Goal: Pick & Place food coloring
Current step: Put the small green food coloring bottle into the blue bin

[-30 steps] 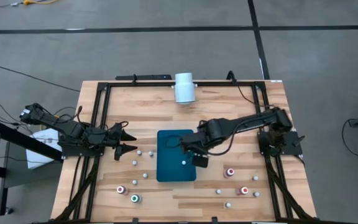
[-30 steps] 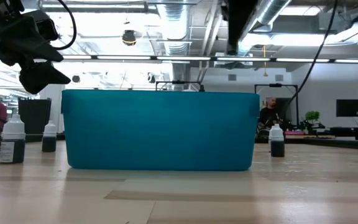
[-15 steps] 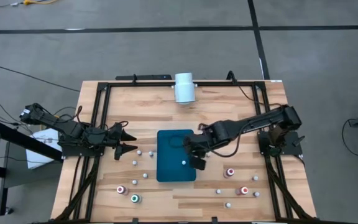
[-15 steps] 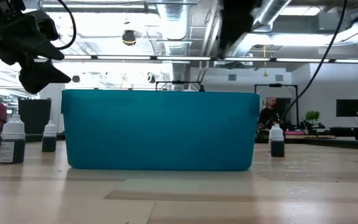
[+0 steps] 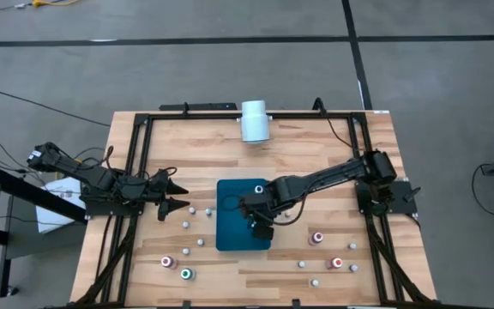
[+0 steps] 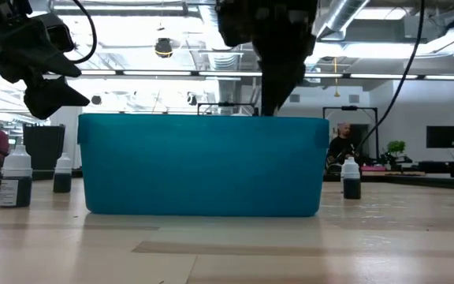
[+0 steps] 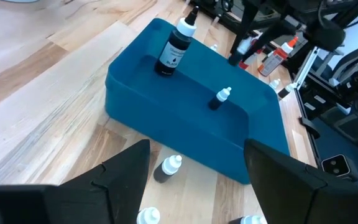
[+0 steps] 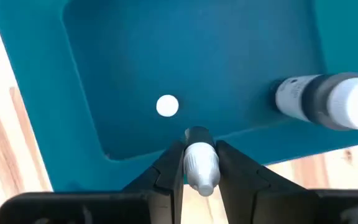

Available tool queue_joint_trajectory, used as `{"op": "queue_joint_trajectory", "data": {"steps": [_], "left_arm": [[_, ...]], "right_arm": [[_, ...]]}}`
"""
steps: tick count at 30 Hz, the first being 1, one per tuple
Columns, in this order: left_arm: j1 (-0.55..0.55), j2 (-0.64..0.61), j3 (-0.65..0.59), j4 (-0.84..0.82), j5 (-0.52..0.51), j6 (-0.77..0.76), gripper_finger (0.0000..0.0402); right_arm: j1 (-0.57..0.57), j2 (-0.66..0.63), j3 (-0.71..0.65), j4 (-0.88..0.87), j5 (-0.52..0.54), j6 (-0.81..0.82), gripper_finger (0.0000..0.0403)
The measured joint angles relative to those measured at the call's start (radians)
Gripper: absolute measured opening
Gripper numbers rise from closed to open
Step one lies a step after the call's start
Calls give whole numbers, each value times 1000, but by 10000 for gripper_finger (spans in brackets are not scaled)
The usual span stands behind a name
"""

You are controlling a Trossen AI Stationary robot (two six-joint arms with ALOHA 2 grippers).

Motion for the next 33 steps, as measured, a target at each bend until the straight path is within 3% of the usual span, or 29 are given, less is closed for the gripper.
{"op": "queue_joint_trajectory", "data": {"steps": [33], "left_arm": [[0, 0, 0, 0, -1, 0, 252]], "right_arm": [[-59, 8, 0, 31, -4, -7, 71]]}}
